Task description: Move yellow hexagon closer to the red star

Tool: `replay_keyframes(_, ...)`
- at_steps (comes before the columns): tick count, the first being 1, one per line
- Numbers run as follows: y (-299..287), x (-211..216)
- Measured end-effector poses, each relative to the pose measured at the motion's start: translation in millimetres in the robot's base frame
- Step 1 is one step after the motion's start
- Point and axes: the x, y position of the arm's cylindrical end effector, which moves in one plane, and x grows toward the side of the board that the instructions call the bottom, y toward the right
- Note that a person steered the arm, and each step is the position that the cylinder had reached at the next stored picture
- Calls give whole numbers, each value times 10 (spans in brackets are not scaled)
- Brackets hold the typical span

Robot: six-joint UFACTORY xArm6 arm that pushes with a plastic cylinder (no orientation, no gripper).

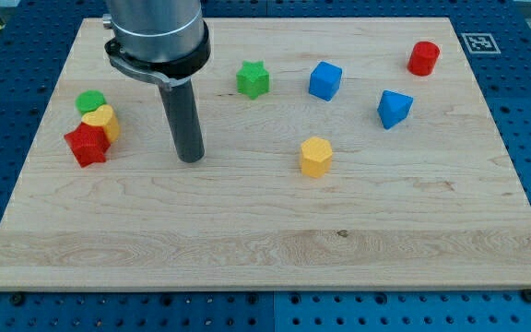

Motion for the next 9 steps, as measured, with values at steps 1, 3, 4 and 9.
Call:
replay_keyframes(1, 387, 349)
replay_keyframes(3, 1809, 835)
replay_keyframes(4, 2406, 680)
replay_keyframes(9, 1444, 324)
